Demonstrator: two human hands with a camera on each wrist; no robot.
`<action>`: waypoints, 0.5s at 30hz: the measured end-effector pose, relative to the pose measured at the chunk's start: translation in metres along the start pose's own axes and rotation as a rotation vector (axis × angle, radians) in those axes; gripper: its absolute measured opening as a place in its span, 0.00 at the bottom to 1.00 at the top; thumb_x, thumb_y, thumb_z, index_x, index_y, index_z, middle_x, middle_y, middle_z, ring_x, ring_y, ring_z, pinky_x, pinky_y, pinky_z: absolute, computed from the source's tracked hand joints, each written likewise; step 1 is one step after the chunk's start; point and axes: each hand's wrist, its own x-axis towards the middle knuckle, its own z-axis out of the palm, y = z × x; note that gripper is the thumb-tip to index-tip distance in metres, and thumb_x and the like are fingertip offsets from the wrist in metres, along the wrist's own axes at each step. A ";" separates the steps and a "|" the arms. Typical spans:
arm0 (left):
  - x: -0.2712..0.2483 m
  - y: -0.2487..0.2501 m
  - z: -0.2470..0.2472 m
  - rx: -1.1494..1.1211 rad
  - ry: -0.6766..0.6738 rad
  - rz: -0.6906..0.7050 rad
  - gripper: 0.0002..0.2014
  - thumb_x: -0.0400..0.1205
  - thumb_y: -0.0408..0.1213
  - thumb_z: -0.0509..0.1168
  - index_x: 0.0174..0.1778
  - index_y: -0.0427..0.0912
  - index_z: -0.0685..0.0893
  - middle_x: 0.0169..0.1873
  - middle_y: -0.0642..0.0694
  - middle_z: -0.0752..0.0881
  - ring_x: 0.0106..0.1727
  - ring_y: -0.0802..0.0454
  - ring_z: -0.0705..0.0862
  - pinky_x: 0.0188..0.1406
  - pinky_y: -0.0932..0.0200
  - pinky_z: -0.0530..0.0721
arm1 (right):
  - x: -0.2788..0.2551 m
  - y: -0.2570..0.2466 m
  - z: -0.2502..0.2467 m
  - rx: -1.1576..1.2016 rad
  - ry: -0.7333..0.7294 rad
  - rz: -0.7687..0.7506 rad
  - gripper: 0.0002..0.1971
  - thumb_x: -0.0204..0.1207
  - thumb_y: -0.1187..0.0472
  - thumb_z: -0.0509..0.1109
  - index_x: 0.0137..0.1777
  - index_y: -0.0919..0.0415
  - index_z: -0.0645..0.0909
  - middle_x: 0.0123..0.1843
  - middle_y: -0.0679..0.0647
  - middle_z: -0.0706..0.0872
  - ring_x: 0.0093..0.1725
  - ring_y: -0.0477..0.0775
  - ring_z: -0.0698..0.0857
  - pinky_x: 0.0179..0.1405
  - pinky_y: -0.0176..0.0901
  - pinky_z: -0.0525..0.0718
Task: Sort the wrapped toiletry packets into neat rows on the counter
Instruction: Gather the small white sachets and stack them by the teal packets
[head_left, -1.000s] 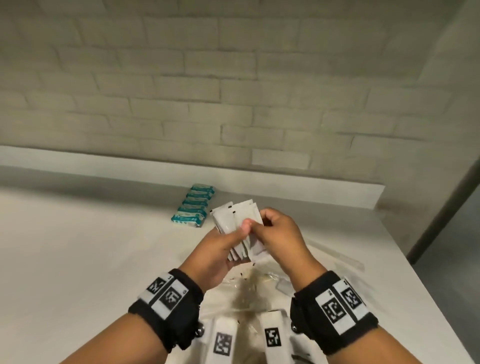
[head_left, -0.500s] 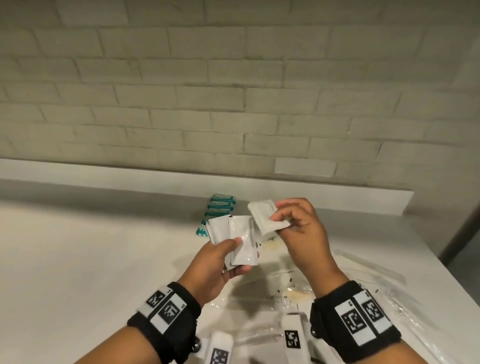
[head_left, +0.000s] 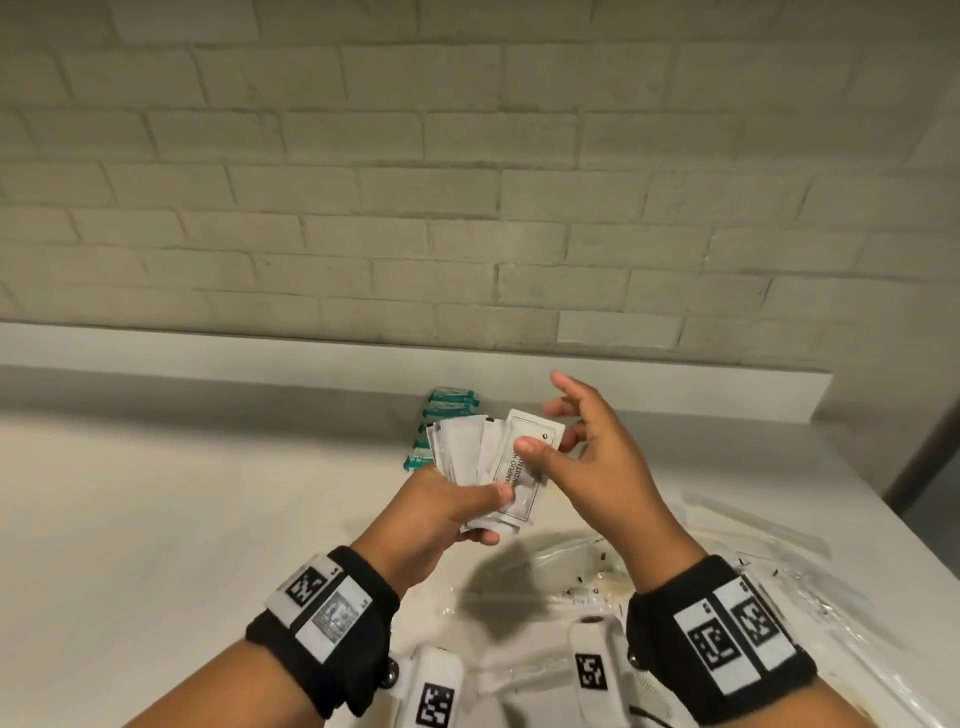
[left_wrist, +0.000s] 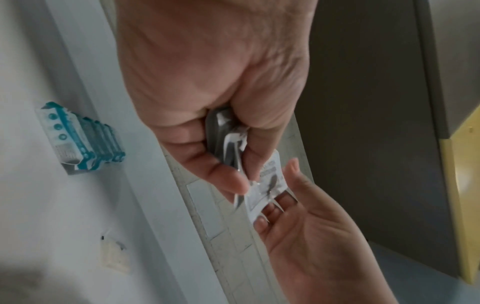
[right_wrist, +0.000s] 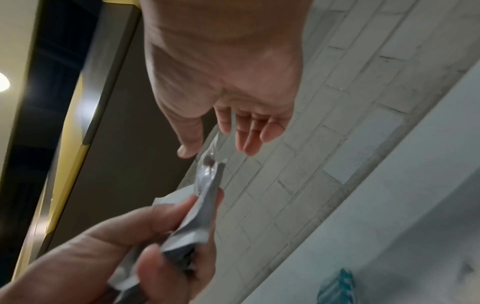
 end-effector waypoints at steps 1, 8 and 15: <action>0.000 0.001 -0.001 0.009 -0.012 -0.001 0.12 0.77 0.27 0.71 0.55 0.42 0.87 0.46 0.44 0.91 0.41 0.50 0.89 0.30 0.59 0.84 | 0.004 -0.001 0.001 0.036 -0.045 0.029 0.23 0.72 0.61 0.78 0.65 0.45 0.79 0.51 0.43 0.84 0.43 0.41 0.84 0.44 0.36 0.83; 0.002 0.003 -0.011 -0.046 0.071 0.034 0.16 0.73 0.32 0.74 0.56 0.38 0.87 0.45 0.45 0.91 0.38 0.53 0.86 0.29 0.61 0.82 | 0.012 0.007 0.014 0.362 0.075 0.164 0.12 0.75 0.72 0.72 0.39 0.59 0.72 0.39 0.59 0.86 0.31 0.53 0.85 0.23 0.39 0.84; 0.006 0.001 -0.032 0.082 0.177 0.074 0.18 0.68 0.40 0.71 0.53 0.40 0.88 0.42 0.45 0.92 0.35 0.53 0.86 0.27 0.61 0.81 | 0.009 0.021 0.021 0.176 0.015 0.180 0.14 0.67 0.75 0.78 0.35 0.60 0.76 0.27 0.52 0.80 0.26 0.47 0.79 0.27 0.38 0.78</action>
